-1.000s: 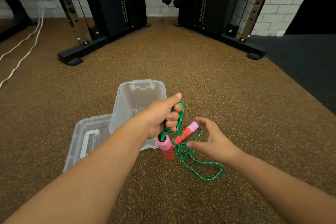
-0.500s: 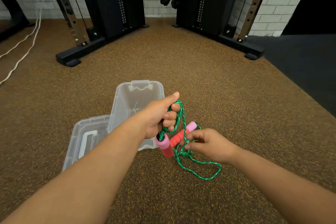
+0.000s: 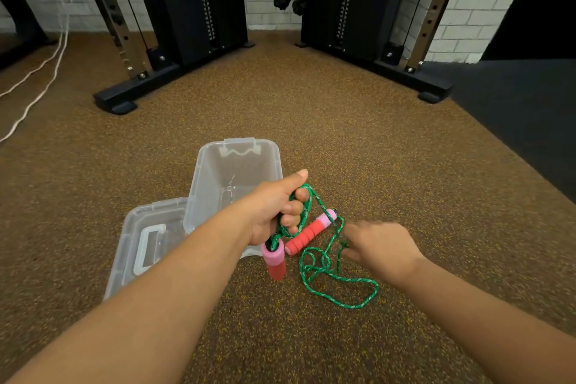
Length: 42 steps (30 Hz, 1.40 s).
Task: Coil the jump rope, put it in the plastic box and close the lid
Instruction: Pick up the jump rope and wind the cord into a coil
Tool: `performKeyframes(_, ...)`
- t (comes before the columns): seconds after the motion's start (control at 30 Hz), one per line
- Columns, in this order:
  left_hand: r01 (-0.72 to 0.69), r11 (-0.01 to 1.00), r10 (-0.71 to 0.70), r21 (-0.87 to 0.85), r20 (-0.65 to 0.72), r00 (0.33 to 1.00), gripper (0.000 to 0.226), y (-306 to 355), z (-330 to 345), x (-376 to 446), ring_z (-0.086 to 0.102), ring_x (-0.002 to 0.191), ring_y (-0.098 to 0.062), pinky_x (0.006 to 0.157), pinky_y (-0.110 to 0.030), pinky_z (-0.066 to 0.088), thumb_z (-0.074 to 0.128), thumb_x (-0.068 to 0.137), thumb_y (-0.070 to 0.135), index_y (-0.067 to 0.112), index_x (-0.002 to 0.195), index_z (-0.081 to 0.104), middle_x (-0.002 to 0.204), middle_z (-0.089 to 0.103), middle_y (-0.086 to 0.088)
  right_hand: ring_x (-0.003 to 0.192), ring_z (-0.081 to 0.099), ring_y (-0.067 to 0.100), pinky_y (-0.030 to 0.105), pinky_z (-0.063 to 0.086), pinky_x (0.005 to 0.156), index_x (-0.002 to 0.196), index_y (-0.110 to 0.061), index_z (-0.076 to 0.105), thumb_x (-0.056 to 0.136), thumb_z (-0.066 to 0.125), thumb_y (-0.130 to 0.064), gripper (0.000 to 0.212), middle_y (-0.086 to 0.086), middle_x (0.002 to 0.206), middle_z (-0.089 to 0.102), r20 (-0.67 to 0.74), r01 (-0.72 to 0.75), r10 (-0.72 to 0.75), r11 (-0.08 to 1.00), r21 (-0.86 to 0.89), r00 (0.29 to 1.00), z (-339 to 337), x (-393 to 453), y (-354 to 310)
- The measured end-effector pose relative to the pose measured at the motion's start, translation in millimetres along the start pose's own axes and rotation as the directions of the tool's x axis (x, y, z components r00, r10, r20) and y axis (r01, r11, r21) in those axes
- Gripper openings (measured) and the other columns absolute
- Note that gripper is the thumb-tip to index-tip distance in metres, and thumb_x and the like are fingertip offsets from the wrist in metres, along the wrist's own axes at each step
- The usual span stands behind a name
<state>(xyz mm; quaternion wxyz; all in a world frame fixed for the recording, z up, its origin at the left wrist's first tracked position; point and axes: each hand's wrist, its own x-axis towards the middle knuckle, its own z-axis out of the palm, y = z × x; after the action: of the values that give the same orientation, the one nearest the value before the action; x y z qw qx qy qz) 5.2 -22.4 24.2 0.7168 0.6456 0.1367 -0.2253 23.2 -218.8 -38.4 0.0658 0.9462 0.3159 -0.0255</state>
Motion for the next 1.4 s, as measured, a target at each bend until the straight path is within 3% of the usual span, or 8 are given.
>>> performKeyframes(0.17,0.020,0.999,-0.024,0.032,0.121,0.992,0.044,4.2,3.4,-1.2,0.026,0.035,-0.009,0.050,-0.026,0.030,0.039,0.094,0.050,0.022,0.061,0.038,0.036,0.025,0.011,0.128,0.044,0.013,0.036,0.040,0.104,0.138,-0.028,0.033,0.063,0.079,-0.050,0.091,-0.003,0.138,0.042,0.005,-0.116,0.150,0.740,0.663,0.989,-8.9,13.8,-7.0)
performKeyframes(0.3,0.036,0.999,-0.041,0.034,0.167,0.985,0.044,3.1,3.8,-1.8,0.027,0.033,-0.009,0.047,-0.024,0.030,0.039,0.094,0.051,0.022,0.061,0.040,0.035,0.026,0.010,0.105,0.060,0.009,0.025,0.048,0.094,0.123,-0.015,0.052,0.087,0.063,-0.005,0.039,0.004,0.116,0.064,-0.004,0.010,-0.041,0.159,0.987,0.999,-24.1,20.3,-21.9)
performKeyframes(0.37,0.026,0.999,-0.021,-0.032,0.133,0.991,0.043,4.8,2.6,-1.1,0.028,0.033,-0.008,0.046,-0.023,0.031,0.039,0.094,0.051,0.023,0.060,0.040,0.034,0.026,0.010,0.078,0.065,0.005,0.019,0.052,0.078,0.106,-0.003,0.058,0.094,0.049,0.002,0.016,0.006,0.087,0.067,0.025,-0.020,-0.060,0.075,0.997,0.998,-28.0,16.5,-29.1)
performKeyframes(0.5,-0.049,0.964,0.046,-0.261,-0.017,0.999,0.041,10.2,-5.8,2.9,0.030,0.030,-0.006,0.044,-0.021,0.034,0.040,0.094,0.049,0.022,0.062,0.043,0.033,0.028,0.009,0.063,0.062,0.013,0.025,0.048,0.069,0.092,-0.016,0.064,0.100,0.041,-0.017,0.025,-0.004,0.057,0.057,0.093,-0.098,0.044,0.118,0.988,0.995,-7.4,6.7,-37.8)
performKeyframes(0.8,-0.197,0.882,0.162,-0.429,-0.117,0.980,0.026,11.1,2.6,12.2,0.069,0.060,-0.012,0.072,-0.027,0.049,0.034,0.099,0.021,0.008,0.101,0.057,0.073,0.074,-0.004,0.079,0.057,0.029,0.041,0.045,0.067,0.094,-0.019,0.049,0.096,0.037,-0.043,0.027,-0.001,0.080,0.057,-0.144,0.150,-0.079,0.790,0.595,0.986,-22.4,-4.9,-51.8)
performKeyframes(1.07,-0.185,0.920,0.258,0.347,-0.179,0.949,0.026,-0.9,0.6,9.7,0.066,0.088,-0.029,0.093,-0.041,0.049,0.048,0.094,0.026,0.007,0.100,0.065,0.097,0.071,-0.016,0.078,0.063,0.004,0.030,0.045,0.064,0.092,-0.034,0.050,0.085,0.038,-0.055,0.026,-0.011,0.085,0.067,-0.305,0.236,-0.074,0.809,0.539,0.949,-53.2,-4.8,-33.7)
performKeyframes(1.23,-0.195,0.869,0.232,0.455,-0.027,0.972,0.034,6.7,5.2,-2.1,0.059,0.053,-0.009,0.055,-0.018,0.045,0.037,0.099,0.025,0.010,0.083,0.063,0.070,0.064,-0.010,0.054,0.048,0.002,0.026,0.036,0.057,0.094,-0.035,0.053,0.088,0.053,-0.036,0.006,-0.011,0.071,0.064,-0.319,0.240,-0.024,0.713,0.659,0.947,-52.8,4.2,-14.0)
performKeyframes(1.4,-0.065,0.902,0.003,0.428,0.144,0.990,0.047,1.2,2.4,-5.1,0.050,0.053,-0.018,0.059,-0.027,0.043,0.028,0.100,0.036,0.003,0.097,0.062,0.057,0.052,-0.005,0.076,0.058,0.013,0.029,0.046,0.072,0.095,-0.025,0.059,0.091,0.058,-0.017,0.009,-0.008,0.084,0.063,-0.357,0.211,0.151,0.579,0.788,0.922,-54.8,8.8,0.1)
